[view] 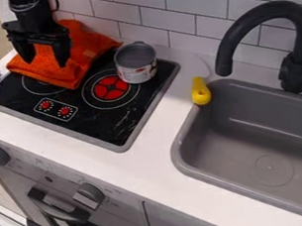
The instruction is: Move the orange cloth to the bottom center of the burner
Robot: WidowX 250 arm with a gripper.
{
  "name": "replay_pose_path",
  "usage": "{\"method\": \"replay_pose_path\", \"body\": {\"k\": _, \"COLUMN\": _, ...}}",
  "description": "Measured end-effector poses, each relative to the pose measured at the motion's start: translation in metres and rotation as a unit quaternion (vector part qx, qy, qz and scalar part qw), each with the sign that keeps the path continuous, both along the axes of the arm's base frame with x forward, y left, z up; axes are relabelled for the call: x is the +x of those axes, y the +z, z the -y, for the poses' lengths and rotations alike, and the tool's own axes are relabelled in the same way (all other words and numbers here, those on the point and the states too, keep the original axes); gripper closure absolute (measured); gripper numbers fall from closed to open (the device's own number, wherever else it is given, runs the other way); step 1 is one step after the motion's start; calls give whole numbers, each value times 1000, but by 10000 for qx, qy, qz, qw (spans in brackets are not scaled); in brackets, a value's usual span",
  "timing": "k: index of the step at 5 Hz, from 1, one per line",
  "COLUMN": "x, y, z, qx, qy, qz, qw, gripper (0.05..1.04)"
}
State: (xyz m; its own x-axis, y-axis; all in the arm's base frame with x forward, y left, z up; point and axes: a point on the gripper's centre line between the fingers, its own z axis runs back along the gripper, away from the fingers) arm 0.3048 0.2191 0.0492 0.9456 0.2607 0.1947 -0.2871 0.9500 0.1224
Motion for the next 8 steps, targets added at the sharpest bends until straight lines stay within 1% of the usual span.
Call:
{"method": "replay_pose_path", "body": {"k": 1, "x": -3, "y": -11, "z": 2, "qx": -101, "qy": 12, "qz": -135, "qw": 9999, "gripper": 86}}
{"method": "replay_pose_path", "body": {"k": 2, "x": 3, "y": -20, "z": -1, "qx": -158, "qy": 201, "qz": -112, "qw": 9996, "gripper": 86}}
{"method": "replay_pose_path", "body": {"k": 3, "x": 10, "y": -12, "z": -3, "qx": -199, "qy": 246, "qz": -13, "qw": 9995, "gripper": 86}}
{"method": "replay_pose_path", "body": {"k": 4, "x": 17, "y": -12, "z": -7, "qx": -265, "qy": 361, "qz": -63, "qw": 9990, "gripper": 86}}
{"method": "replay_pose_path", "body": {"k": 5, "x": 26, "y": -22, "z": -8, "qx": -126, "qy": 526, "qz": -125, "qw": 9985, "gripper": 115}}
{"method": "replay_pose_path", "body": {"k": 6, "x": 35, "y": -32, "z": -12, "qx": -63, "qy": 495, "qz": -62, "qw": 9987, "gripper": 400}}
{"method": "replay_pose_path", "body": {"k": 7, "x": 43, "y": -36, "z": -17, "qx": 26, "qy": 430, "qz": 93, "qw": 9990, "gripper": 663}}
{"method": "replay_pose_path", "body": {"k": 8, "x": 45, "y": -38, "z": -19, "qx": -60, "qy": 533, "qz": -1, "qw": 9986, "gripper": 894}}
